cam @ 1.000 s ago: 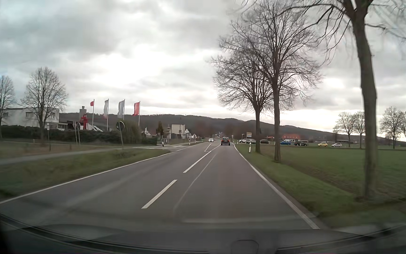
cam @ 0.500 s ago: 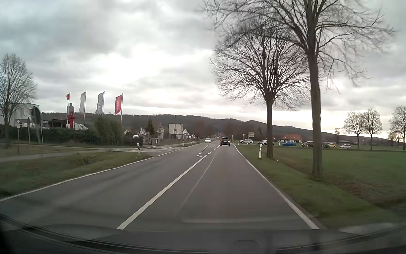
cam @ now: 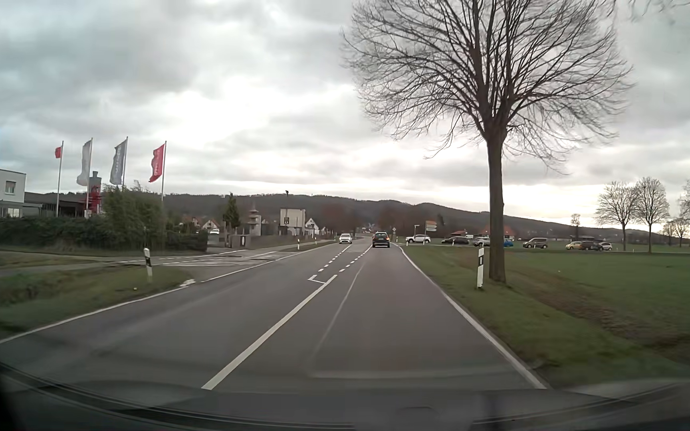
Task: Follow the waypoints while adhering to traffic rules and regulations
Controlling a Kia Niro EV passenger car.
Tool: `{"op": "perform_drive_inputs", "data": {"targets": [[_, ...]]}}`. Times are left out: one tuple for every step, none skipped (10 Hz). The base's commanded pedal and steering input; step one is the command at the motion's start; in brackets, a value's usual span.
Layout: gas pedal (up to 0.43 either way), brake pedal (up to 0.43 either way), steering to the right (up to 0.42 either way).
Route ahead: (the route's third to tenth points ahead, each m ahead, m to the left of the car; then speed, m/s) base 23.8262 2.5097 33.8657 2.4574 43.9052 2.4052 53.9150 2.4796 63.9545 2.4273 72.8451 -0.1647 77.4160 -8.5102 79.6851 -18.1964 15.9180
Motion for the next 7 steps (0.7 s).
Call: {"op": "perform_drive_inputs", "data": {"targets": [[0.000, 0.000, 0.011], [0.000, 0.000, 0.011], [0.000, 0.000, 0.011], [0.000, 0.000, 0.011], [0.000, 0.000, 0.011], [0.000, 0.000, 0.012], [0.000, 0.000, 0.012]]}}
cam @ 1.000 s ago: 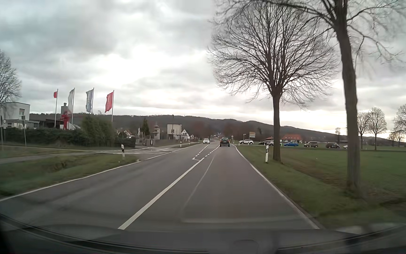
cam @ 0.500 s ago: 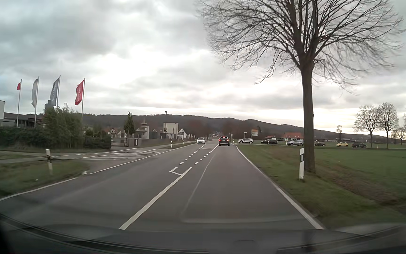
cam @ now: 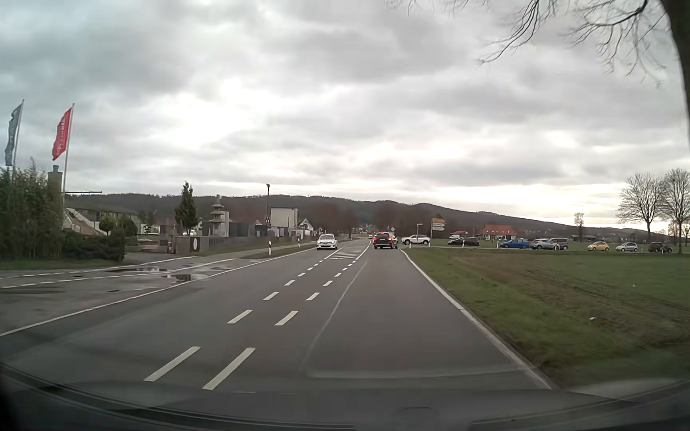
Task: Follow the waypoints while adhering to traffic rules and regulations
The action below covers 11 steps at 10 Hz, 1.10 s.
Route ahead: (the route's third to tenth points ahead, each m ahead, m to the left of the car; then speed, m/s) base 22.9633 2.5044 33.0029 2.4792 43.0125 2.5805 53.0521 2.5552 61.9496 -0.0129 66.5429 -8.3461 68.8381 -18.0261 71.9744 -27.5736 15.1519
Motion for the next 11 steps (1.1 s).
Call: {"op": "perform_drive_inputs", "data": {"targets": [[0.000, 0.000, 0.013], [0.000, 0.000, 0.012], [0.000, 0.000, 0.013], [0.000, 0.000, 0.012], [0.000, 0.000, 0.011], [0.000, 0.006, 0.011], [0.000, 0.030, 0.010], [0.000, 0.061, 0.009], [0.000, 0.073, 0.008], [0.000, 0.073, 0.008], [0.000, 0.073, 0.008]]}}
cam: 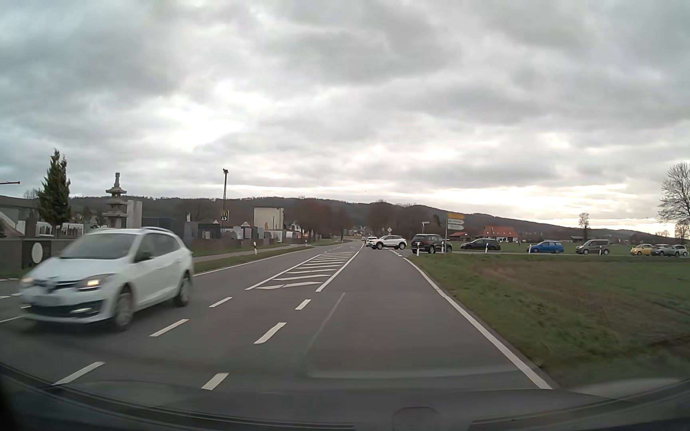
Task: Follow the waypoints while adhering to traffic rules and regulations
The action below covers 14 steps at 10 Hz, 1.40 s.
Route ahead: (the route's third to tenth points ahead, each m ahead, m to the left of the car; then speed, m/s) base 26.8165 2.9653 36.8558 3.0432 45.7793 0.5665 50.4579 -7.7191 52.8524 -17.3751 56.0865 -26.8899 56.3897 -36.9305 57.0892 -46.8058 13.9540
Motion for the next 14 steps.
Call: {"op": "perform_drive_inputs", "data": {"targets": [[0.000, 0.067, 0.007], [0.000, 0.055, 0.007], [0.000, 0.030, 0.007], [0.000, 0.012, 0.006], [0.000, 0.012, 0.006], [0.000, 0.024, 0.004], [0.000, 0.030, 0.004], [0.000, 0.037, 0.004], [0.000, 0.085, 0.004], [0.000, 0.098, 0.004], [0.000, 0.128, 0.004], [0.000, 0.152, 0.004], [0.000, 0.183, 0.004], [0.000, 0.207, 0.004]]}}
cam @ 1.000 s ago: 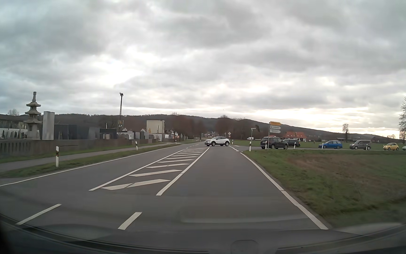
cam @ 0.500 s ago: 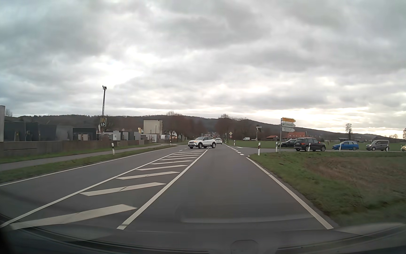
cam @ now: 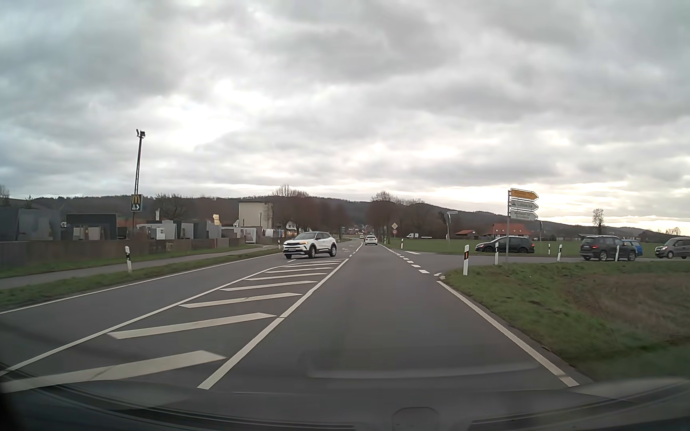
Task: Follow the waypoints while adhering to traffic rules and regulations
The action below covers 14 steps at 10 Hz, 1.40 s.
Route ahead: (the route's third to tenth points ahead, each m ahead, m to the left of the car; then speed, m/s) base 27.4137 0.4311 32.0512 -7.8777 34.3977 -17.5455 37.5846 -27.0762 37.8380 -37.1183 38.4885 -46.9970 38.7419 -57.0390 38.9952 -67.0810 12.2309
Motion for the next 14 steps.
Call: {"op": "perform_drive_inputs", "data": {"targets": [[0.000, 0.232, 0.004], [0.000, 0.244, 0.004], [0.000, 0.256, 0.004], [0.000, 0.262, 0.004], [0.000, 0.268, 0.004], [0.000, 0.268, 0.004], [0.000, 0.274, 0.006], [0.000, 0.274, 0.010], [0.000, 0.274, 0.023], [0.000, 0.280, 0.034], [0.000, 0.280, 0.053], [0.000, 0.280, 0.078], [0.000, 0.280, 0.102], [0.000, 0.274, 0.136]]}}
